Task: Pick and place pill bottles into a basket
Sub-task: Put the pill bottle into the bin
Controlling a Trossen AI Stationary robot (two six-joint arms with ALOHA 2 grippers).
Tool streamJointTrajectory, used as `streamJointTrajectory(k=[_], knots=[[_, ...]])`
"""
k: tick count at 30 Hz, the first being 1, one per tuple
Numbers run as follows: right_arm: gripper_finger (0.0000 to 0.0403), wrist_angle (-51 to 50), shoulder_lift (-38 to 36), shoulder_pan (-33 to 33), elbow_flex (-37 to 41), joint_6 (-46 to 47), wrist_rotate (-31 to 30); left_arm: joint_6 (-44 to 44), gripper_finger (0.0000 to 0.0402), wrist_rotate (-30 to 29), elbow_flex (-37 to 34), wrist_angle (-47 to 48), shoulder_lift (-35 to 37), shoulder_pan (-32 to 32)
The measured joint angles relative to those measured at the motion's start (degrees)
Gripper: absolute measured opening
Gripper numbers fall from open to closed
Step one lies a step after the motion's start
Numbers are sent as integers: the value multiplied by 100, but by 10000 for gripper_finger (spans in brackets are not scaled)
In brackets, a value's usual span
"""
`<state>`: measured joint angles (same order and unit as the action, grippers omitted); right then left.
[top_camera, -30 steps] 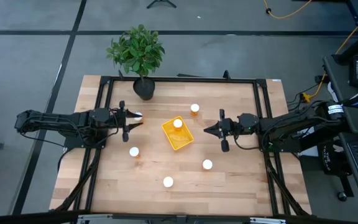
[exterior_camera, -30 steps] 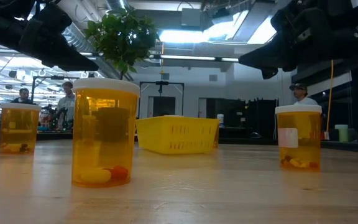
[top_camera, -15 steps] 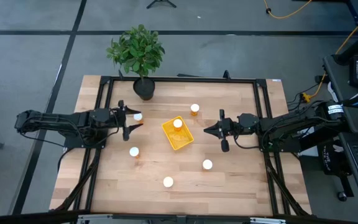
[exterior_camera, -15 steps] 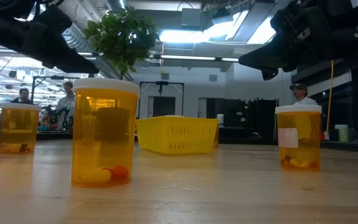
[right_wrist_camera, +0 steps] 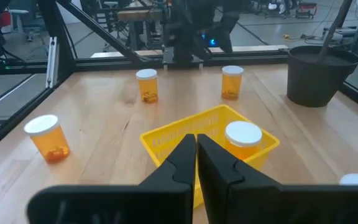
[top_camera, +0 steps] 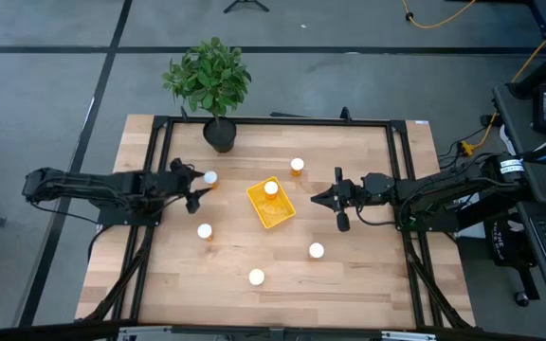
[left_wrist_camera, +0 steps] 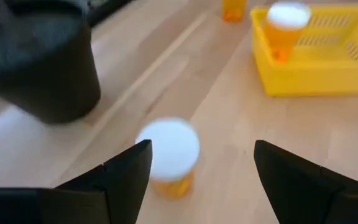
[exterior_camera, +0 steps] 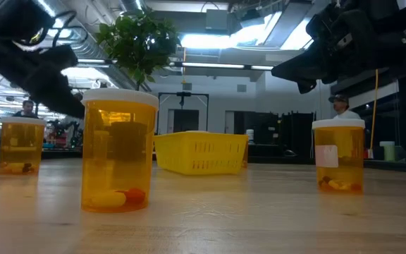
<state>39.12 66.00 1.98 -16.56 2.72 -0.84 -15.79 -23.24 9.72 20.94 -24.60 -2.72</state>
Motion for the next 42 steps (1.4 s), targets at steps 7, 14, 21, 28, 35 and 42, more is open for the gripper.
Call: streamJointTrajectory(k=[7, 14, 21, 28, 35, 42], knots=[[20, -85, 0, 0, -2, -7, 0, 183, 278, -27, -376, -370, -9, 0], [20, -93, 0, 0, -2, -14, 0, 423, 278, -153, -486, -943, -247, -2], [20, -91, 0, 0, -4, -15, 0, -45, 278, -467, -490, -943, -714, -4], [20, -90, 0, -2, -4, -13, 0, -208, 278, -610, -492, -1126, -1097, -2], [20, -91, 0, -1, -4, -13, 0, 98, 278, -603, -492, -1670, -1086, -2], [20, -91, 0, -2, -4, 0, 0, -123, 278, -154, -492, -1652, -1086, -2]])
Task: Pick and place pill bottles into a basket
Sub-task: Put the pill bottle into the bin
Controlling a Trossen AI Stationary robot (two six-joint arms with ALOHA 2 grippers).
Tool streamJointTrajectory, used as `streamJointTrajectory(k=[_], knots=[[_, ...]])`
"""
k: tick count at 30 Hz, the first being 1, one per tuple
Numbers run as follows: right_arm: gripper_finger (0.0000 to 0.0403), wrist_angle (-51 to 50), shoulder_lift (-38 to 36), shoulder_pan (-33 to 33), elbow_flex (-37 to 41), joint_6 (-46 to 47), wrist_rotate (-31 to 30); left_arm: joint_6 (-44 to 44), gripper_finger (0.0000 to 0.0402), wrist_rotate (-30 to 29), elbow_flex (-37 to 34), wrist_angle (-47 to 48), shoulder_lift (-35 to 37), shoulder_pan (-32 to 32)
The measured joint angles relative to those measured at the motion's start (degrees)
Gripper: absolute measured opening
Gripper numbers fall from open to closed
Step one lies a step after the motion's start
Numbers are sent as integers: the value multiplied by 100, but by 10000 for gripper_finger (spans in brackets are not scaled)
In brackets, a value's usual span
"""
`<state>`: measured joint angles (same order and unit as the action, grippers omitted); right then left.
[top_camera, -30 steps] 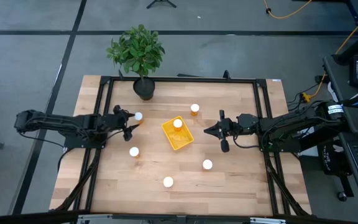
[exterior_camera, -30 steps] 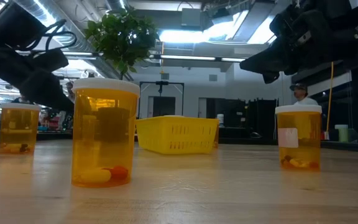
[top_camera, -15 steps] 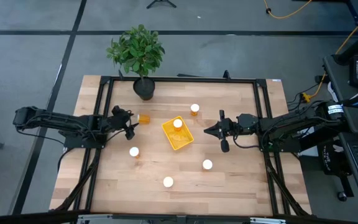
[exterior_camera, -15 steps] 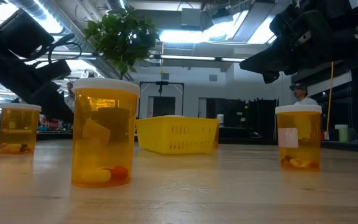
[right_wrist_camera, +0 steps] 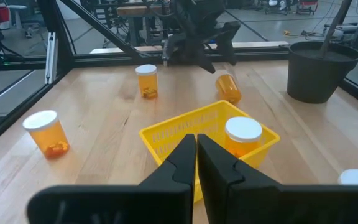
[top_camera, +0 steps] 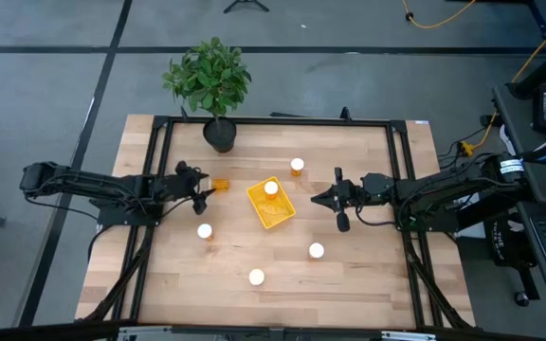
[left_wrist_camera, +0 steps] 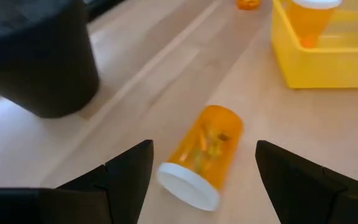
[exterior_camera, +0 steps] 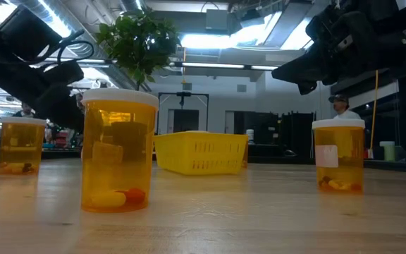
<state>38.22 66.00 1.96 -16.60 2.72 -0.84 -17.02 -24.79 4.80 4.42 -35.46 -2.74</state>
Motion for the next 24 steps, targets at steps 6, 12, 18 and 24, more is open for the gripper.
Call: streamJointTrajectory(k=[6, 12, 18, 24], knots=[[20, 0, 0, 0, 0, -1, -2, -241, 278, 140, 137, 84, -11, 0], [20, 1, 0, 0, 0, 11, -4, 415, 278, -22, 741, 279, -43, 0], [20, 2, 0, 0, 0, 9, -4, 215, 278, 83, 1309, 1172, -325, -1], [20, 2, 0, 0, 0, 0, -4, -23, 278, 390, 1800, 1497, -1116, 229]])
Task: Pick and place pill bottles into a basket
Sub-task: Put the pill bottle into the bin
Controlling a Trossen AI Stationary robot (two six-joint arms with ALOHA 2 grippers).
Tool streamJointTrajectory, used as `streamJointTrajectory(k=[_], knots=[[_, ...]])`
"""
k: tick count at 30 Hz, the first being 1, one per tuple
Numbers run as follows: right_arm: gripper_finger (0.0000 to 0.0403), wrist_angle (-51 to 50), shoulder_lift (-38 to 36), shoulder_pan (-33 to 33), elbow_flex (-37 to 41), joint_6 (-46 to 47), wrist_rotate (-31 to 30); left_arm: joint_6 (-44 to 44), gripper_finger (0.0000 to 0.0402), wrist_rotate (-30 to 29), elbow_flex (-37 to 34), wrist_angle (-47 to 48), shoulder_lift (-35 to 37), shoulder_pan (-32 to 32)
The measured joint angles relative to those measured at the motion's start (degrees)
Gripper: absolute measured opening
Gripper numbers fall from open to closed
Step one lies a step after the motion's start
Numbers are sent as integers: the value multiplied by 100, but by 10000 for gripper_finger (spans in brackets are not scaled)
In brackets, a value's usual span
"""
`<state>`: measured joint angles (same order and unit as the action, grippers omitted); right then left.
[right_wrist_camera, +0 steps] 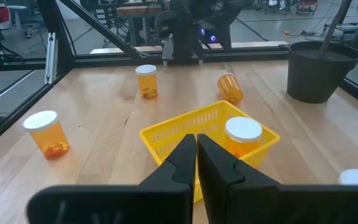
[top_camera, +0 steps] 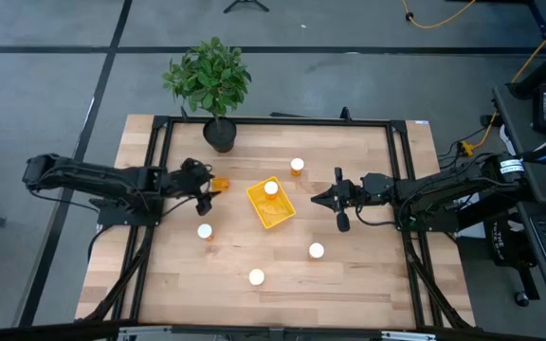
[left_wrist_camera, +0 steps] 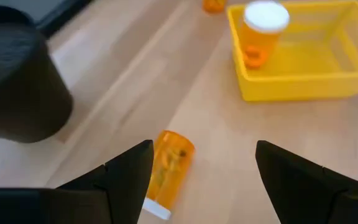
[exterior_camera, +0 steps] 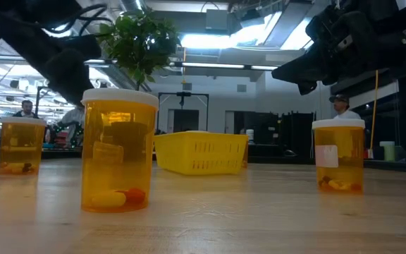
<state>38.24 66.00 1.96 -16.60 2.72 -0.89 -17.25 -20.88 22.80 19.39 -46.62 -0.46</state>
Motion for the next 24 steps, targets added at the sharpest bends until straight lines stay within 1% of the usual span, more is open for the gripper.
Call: streamJointTrajectory(k=[2, 7, 10, 13, 17, 24], knots=[[20, 0, 0, 0, 0, -2, 0, 129, 278, -44, 298, 368, -353, 40], [20, 0, 0, 0, 0, -9, 0, 235, 278, -56, 1214, 1860, -1305, -54], [20, 0, 0, 0, 0, -11, 2, 535, 278, -49, 1652, 2396, -1791, -82], [20, 0, 0, 0, 0, -2, 2, 1029, 278, -47, 1872, 2518, -2168, -82], [20, 0, 0, 0, 0, -9, 2, 1698, 278, -46, 1914, 2543, -2537, -85], [20, -33, 0, 0, 0, -17, 2, 2007, 278, -37, 1914, 2532, -3032, -276]])
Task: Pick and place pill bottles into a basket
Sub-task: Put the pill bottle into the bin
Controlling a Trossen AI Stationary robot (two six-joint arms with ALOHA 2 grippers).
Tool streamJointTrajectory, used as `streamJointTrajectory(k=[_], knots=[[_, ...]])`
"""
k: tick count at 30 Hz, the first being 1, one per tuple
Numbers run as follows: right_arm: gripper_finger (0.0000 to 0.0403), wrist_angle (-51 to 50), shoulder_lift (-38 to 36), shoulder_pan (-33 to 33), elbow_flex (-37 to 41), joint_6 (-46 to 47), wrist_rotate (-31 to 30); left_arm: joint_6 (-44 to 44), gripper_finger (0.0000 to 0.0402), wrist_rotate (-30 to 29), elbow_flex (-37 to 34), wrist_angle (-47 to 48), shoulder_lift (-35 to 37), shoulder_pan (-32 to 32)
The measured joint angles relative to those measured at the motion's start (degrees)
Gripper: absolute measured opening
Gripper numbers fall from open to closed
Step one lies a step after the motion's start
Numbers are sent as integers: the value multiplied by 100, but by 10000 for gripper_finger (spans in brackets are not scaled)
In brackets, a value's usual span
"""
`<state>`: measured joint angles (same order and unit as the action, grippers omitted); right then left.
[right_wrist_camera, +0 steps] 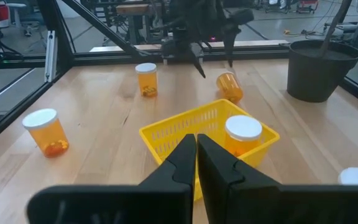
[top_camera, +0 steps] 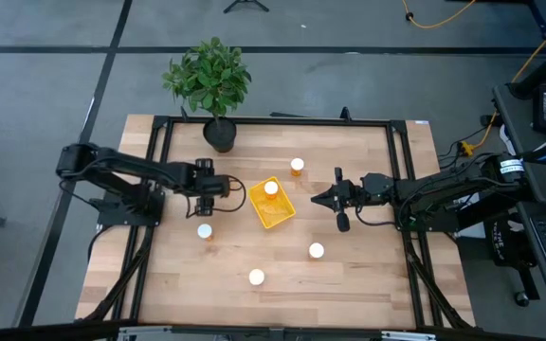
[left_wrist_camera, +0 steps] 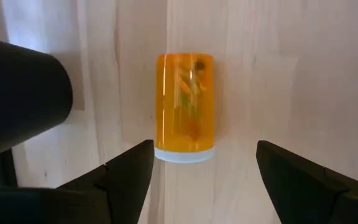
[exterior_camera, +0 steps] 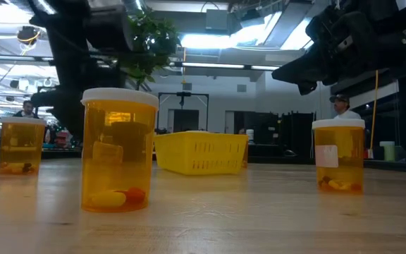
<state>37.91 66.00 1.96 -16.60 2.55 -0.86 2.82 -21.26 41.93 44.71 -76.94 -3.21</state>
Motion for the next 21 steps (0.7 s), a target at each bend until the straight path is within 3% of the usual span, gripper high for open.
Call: streamJointTrajectory(k=[10, 21], knots=[[20, -11, 0, 0, 0, -6, 0, 376, 278, 241, 0, -312, -448, -507], [20, -20, 2, 2, 0, -20, 0, 548, 278, 586, 0, -458, -462, -790]])
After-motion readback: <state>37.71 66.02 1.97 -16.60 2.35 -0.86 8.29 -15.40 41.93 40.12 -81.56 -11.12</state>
